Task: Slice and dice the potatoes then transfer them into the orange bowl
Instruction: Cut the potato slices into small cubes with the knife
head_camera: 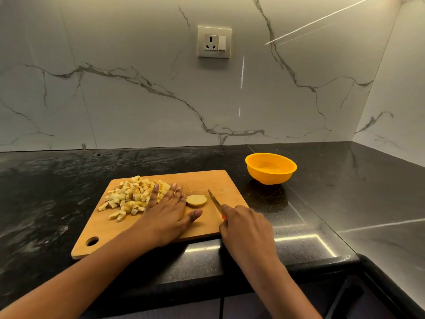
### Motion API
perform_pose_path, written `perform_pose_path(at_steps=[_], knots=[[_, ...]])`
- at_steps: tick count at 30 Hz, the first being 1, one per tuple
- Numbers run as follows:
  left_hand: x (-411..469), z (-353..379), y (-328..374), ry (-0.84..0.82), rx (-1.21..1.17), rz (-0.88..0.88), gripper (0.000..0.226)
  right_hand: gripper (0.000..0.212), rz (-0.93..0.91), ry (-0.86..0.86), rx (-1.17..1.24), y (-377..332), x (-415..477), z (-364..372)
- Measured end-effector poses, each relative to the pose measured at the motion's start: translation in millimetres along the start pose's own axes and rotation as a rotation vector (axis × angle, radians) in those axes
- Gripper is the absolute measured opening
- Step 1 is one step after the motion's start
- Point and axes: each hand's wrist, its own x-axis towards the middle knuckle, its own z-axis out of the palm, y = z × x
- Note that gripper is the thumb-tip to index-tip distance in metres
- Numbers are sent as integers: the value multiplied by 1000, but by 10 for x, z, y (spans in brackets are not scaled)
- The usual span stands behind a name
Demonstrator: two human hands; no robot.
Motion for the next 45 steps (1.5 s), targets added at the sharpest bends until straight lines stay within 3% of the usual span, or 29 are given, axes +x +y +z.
perform_pose_path(at_steps=[1, 4, 8, 22, 33, 40, 45], knots=[[-1, 5, -7, -6, -2, -4, 119, 37, -6, -5, -1, -16, 3, -2], [0, -5, -16, 8, -5, -37, 70, 36, -34, -26, 3, -76, 14, -8], [20, 6, -39, 74, 2, -37, 54, 35, -8, -24, -7, -62, 79, -3], [69, -19, -125, 208, -94, -29, 52, 34, 9, -62, -36, -119, 134, 12], [62, -2, -104, 274, -12, -4, 48, 34, 9, -48, -17, -87, 98, 10], [-25, -33, -269, 386, -128, 330, 44, 27, -24, -41, 92, -42, 35, -39], [51, -74, -399, 236, -58, 508, 69, 36, -36, -5, 117, -31, 1, -48]])
